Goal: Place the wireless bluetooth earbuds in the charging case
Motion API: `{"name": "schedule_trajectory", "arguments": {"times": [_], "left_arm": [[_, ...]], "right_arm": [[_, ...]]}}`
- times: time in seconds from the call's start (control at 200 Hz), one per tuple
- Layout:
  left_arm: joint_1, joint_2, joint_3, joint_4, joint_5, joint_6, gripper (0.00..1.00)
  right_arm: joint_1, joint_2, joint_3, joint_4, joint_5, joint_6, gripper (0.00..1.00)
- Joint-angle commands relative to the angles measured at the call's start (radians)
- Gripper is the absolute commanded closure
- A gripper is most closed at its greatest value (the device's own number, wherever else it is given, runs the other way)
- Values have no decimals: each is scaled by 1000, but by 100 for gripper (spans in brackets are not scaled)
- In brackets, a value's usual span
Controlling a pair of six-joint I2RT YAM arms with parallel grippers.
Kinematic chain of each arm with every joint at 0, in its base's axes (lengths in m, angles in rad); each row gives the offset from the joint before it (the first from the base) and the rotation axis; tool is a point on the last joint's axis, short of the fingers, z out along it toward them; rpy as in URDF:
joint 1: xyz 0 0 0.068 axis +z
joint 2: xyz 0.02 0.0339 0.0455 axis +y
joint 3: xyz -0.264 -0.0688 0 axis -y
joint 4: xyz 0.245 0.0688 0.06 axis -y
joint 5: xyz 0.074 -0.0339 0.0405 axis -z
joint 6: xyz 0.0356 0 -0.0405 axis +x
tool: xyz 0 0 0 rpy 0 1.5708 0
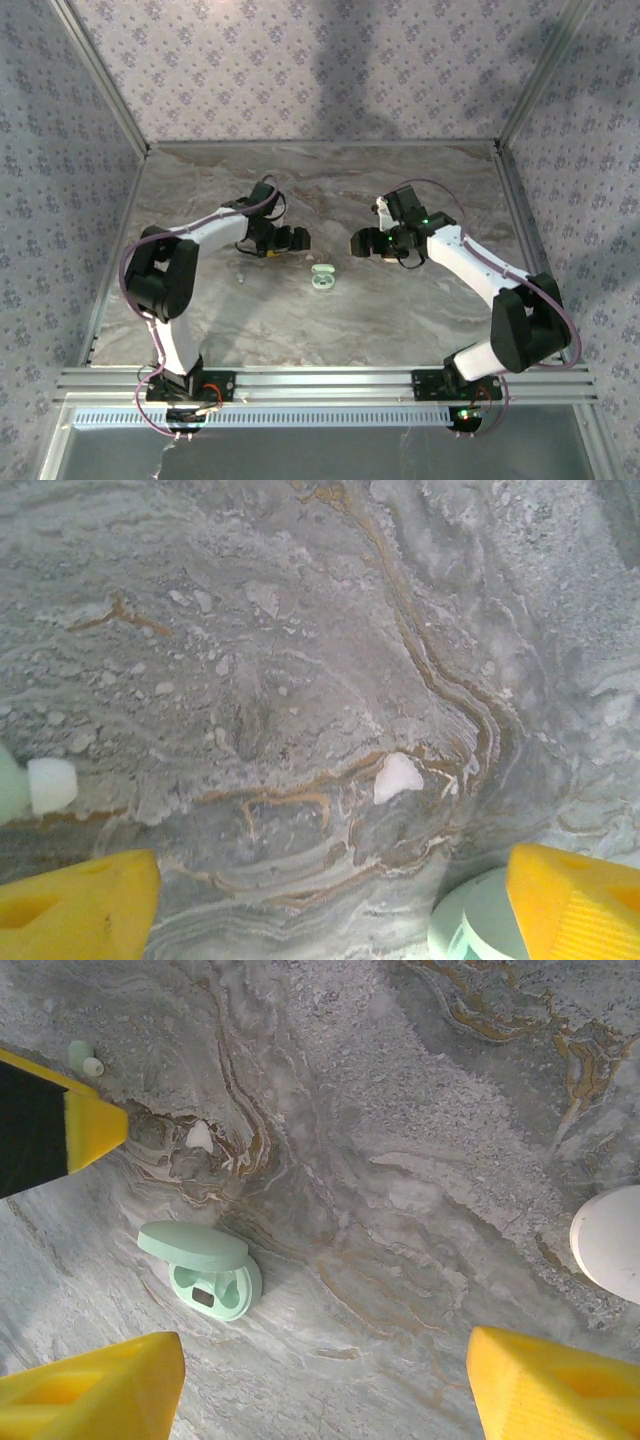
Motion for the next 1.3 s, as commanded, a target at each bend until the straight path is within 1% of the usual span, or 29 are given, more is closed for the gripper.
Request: {"name": "schedule_trajectory", "arguments": {"times": [0.0, 0.15, 0.32, 0.435, 0.645, 0.84, 1.049, 1.204, 1.294], "left_arm": [[-1, -82, -25, -38, -21, -10, 8], [-1, -147, -50, -51, -49, -2, 0], [5, -201, -50, -92, -94, 20, 0], [25, -229, -48, -110, -114, 31, 0], [75, -247, -32, -121, -110, 90, 0], [124, -198, 26, -128, -74, 143, 1], [156, -99, 116, -149, -29, 194, 11], [168, -6, 200, -187, 14, 228, 26], [167, 39, 237, -203, 35, 243, 33]], "right_arm": [[-7, -30, -14, -16, 15, -5, 23], [-8, -35, -14, -13, 16, -1, 23], [-5, -48, -17, -7, 12, 3, 22], [-7, -61, -19, -3, 13, 4, 22], [-8, -90, -35, 7, 17, 4, 22], [-14, -99, -38, 5, 13, 3, 22], [-19, -107, -45, 4, 12, 1, 22], [-33, -121, -69, 17, 2, 1, 21], [-41, -120, -70, 14, -4, -3, 22]]}}
